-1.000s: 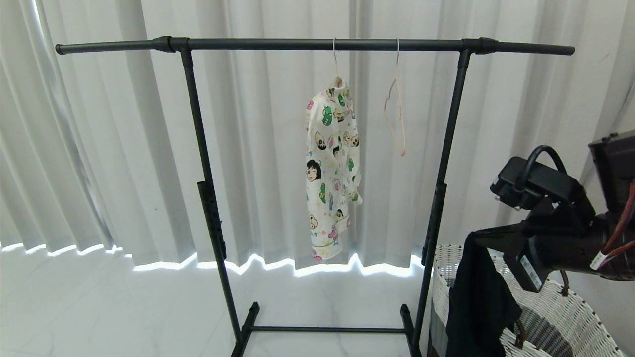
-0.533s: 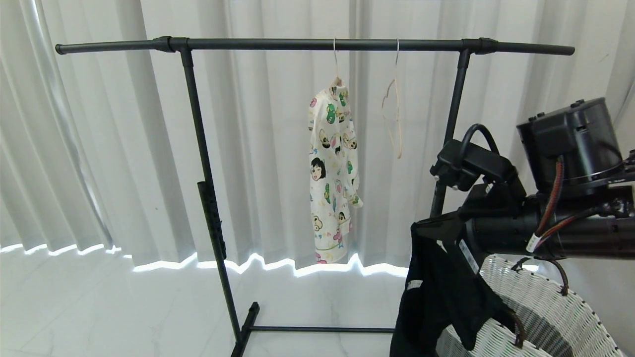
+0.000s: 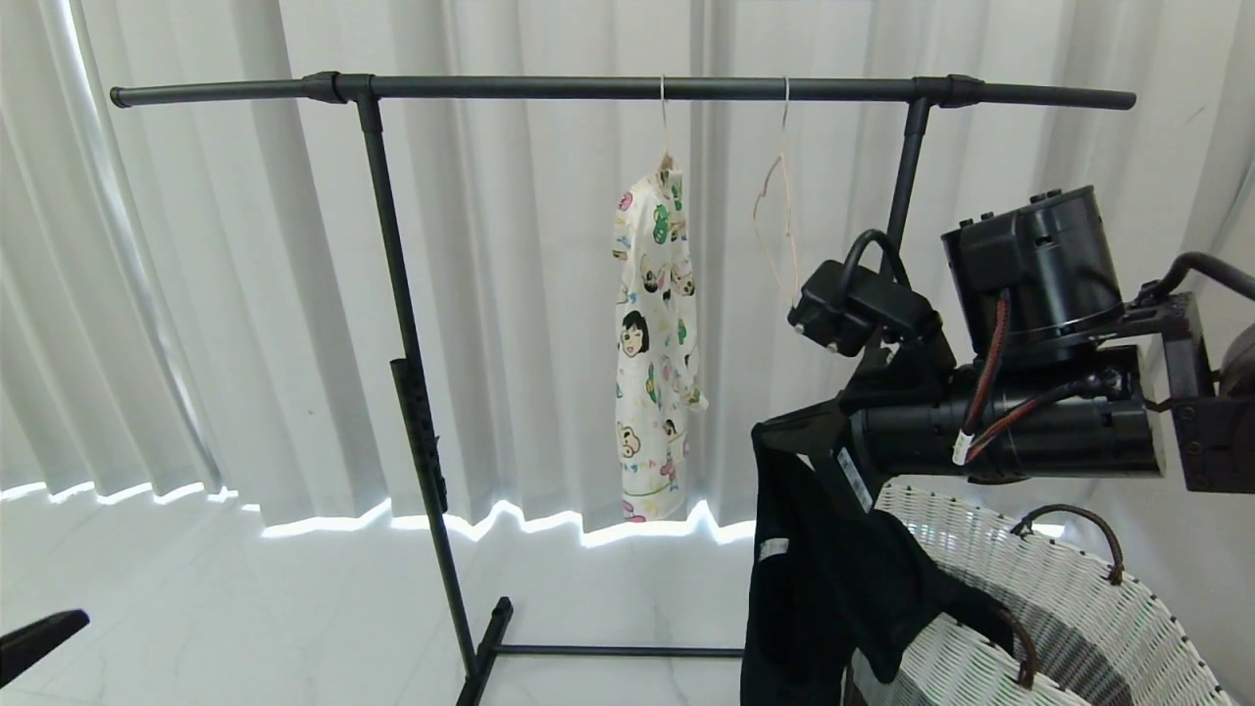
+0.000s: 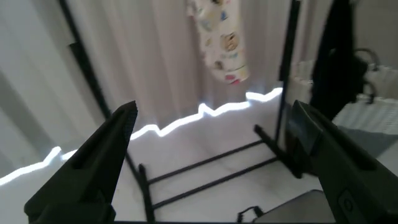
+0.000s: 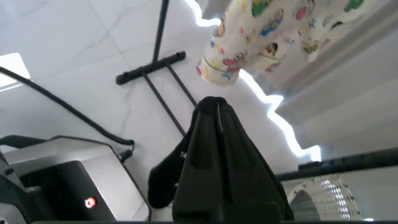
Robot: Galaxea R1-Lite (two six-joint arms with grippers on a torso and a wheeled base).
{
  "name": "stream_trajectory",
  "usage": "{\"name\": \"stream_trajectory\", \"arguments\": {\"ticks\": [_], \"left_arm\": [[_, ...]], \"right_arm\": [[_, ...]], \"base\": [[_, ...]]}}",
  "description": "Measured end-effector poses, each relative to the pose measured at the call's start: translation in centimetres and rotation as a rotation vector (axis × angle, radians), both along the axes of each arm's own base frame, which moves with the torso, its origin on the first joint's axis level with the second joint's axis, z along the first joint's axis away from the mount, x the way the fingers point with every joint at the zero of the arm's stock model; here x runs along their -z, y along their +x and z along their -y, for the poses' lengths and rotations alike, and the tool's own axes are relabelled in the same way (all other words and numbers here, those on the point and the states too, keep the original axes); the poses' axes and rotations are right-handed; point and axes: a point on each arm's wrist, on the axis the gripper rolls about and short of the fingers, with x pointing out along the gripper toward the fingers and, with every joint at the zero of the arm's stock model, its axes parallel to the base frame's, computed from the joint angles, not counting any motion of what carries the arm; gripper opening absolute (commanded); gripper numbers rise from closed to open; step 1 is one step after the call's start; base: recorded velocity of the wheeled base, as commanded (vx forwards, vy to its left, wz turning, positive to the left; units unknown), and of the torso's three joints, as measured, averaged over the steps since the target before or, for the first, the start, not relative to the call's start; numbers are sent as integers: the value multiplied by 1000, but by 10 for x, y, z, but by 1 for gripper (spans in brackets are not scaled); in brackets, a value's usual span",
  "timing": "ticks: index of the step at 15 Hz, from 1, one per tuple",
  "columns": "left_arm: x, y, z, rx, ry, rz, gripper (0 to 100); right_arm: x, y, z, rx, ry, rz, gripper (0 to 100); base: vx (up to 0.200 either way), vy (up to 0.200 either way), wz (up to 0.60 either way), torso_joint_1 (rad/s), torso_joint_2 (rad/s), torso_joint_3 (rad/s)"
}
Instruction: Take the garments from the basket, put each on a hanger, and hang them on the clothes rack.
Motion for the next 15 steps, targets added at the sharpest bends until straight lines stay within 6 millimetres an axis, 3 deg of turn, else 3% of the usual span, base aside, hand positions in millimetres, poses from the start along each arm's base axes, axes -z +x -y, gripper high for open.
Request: {"name": "stream_trajectory", "arguments": {"ticks": [3, 6, 10, 15], "left_arm": [[-43, 37, 21, 151, -40, -89, 100], [-65, 81, 48, 256, -43, -192, 100], [-66, 109, 93, 392, -124, -398, 100], [-45, 151, 131, 380, -99, -520, 100]], "right_arm": [[-14, -4, -16, -49, 67, 3, 0], [-29, -12, -32, -115, 124, 17, 0], [-43, -20, -49, -168, 168, 42, 0], [-50, -29, -59, -206, 191, 53, 0]], "base": [[0, 0, 0, 0, 0, 0], [0, 0, 0, 0, 0, 0], [0, 0, 0, 0, 0, 0], [0, 0, 0, 0, 0, 0]]}}
